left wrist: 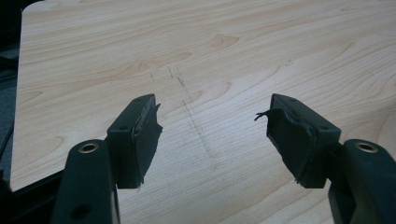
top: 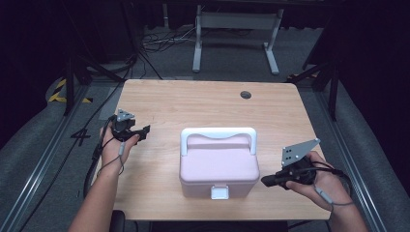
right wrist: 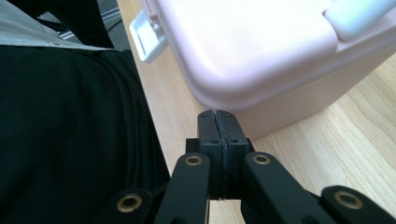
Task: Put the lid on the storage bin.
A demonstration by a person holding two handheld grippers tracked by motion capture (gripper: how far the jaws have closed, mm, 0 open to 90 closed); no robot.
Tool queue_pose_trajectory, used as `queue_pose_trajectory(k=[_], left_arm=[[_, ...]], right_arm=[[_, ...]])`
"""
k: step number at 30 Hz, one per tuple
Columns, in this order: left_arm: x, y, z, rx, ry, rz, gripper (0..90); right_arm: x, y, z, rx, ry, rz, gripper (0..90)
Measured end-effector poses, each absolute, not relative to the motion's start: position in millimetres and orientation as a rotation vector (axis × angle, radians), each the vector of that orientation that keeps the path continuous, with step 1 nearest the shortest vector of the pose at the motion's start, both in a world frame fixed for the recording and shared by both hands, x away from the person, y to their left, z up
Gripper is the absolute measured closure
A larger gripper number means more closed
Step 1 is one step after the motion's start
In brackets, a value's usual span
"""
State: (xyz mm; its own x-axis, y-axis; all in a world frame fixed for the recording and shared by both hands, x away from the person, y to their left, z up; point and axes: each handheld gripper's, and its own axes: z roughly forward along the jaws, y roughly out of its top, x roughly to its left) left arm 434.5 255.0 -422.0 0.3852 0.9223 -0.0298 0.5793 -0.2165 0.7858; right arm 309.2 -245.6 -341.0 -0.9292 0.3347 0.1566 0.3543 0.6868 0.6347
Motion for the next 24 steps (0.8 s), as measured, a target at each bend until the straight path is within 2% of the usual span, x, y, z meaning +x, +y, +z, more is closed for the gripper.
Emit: queue_pose_trajectory(k=[4,14,16,18,24], left_arm=[[430.9,254.8,-420.5,1.930,1.292,0.575,34.3],[414.7,258.7,-416.8,1.953,1.288,0.583,31.9],[409.9,263.2,-417.5,1.946,1.297,0.579,31.3],[408.2,265.1,-417.8,1.937,1.302,0.576,31.1],[398.2,276.5,-418.4,1.925,1.334,0.585,30.8]], right_arm=[[307.4,-247.5,-335.0,-0.561,-2.840,-1.134,89.5],[310.8,-247.1,-319.3,-0.570,-2.775,-1.273,80.1],[313.8,-246.8,-315.6,-0.584,-2.717,-1.345,72.6],[315.2,-247.1,-314.7,-0.593,-2.696,-1.369,71.4],[327.3,-253.6,-309.3,-0.685,-2.635,-1.526,56.2]])
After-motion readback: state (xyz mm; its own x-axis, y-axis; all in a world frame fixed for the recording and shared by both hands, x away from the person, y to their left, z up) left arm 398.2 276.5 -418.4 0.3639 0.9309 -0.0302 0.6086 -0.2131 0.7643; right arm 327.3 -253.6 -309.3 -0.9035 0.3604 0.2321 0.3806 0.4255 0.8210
